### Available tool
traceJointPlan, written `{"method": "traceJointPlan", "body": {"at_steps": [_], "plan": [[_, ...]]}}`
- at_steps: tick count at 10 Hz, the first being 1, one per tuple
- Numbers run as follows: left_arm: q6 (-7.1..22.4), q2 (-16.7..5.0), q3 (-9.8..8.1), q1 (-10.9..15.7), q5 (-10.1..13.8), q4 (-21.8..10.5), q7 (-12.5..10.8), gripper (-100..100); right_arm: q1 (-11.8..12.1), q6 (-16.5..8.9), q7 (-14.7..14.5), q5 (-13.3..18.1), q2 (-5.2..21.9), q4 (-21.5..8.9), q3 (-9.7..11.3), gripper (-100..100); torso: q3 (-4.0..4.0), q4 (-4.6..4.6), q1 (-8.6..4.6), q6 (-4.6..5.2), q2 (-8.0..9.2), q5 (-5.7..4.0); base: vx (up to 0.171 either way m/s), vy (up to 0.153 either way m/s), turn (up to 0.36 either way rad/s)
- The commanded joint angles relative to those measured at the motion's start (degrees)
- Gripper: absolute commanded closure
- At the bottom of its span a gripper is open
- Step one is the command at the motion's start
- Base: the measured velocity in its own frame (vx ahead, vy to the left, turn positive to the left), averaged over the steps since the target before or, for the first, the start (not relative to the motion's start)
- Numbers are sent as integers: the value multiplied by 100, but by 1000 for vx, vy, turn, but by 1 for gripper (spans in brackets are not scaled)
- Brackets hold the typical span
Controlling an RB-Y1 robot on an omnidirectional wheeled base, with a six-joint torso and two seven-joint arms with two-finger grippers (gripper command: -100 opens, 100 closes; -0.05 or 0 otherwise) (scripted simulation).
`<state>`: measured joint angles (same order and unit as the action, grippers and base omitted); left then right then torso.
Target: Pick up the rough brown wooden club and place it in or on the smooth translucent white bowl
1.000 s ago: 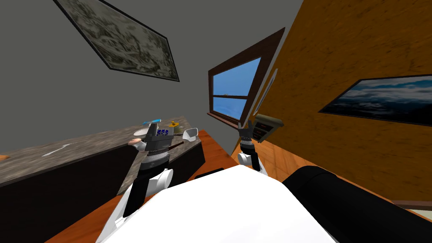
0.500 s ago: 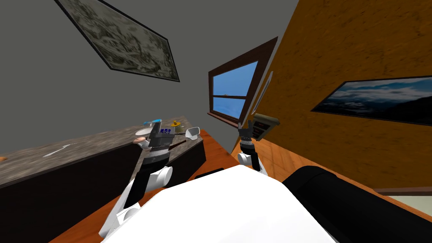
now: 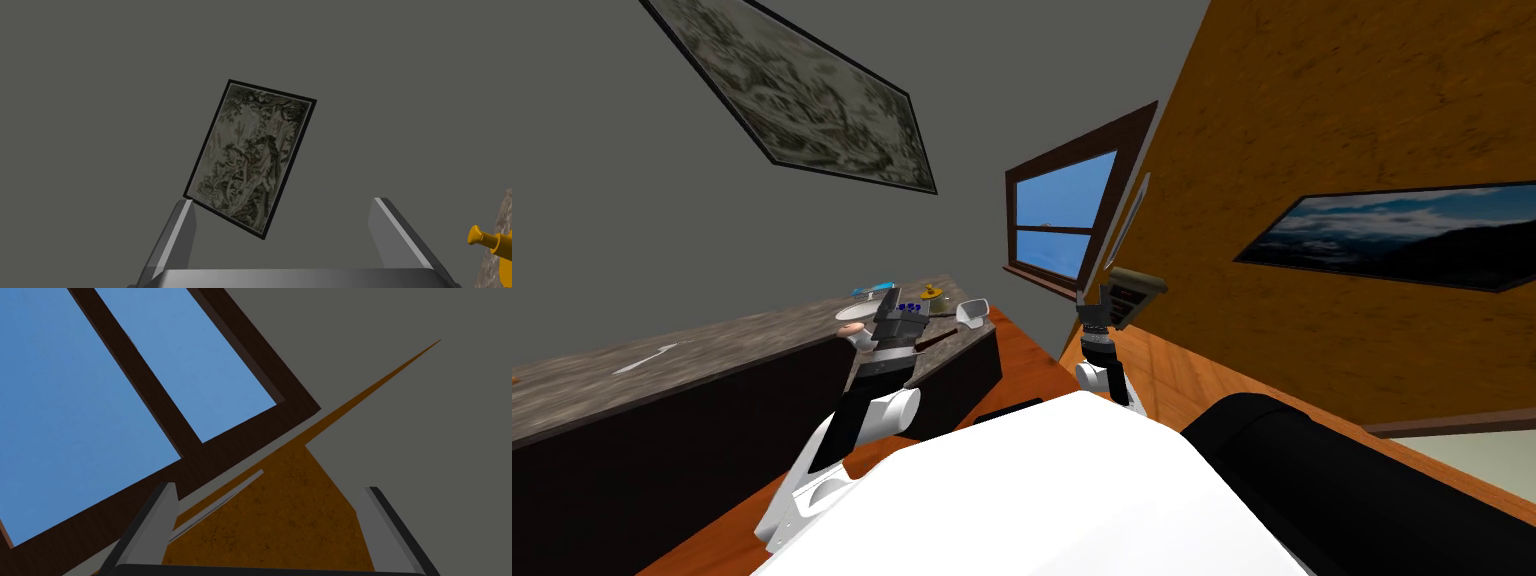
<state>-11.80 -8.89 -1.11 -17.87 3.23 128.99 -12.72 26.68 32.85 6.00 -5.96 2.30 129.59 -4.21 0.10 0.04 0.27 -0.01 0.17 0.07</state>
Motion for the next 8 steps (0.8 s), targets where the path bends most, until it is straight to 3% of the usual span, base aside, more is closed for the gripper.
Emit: {"method": "traceJointPlan", "body": {"at_steps": [1,7,8], "plan": [[286,-32,-59,124,115,-64,-54,-100,0,0,0,0,0,0,0,0,0,0,0,0,0,0,-61,82,-62],[1157,-89,-172,381,328,-218,-156,-100,0,0,0,0,0,0,0,0,-6,-2,-10,1,-9,-3,-38,47,-40],[1180,-89,-172,381,328,-218,-156,-100,0,0,0,0,0,0,0,0,-5,-2,-9,0,-8,-2,-19,20,-1]]}}
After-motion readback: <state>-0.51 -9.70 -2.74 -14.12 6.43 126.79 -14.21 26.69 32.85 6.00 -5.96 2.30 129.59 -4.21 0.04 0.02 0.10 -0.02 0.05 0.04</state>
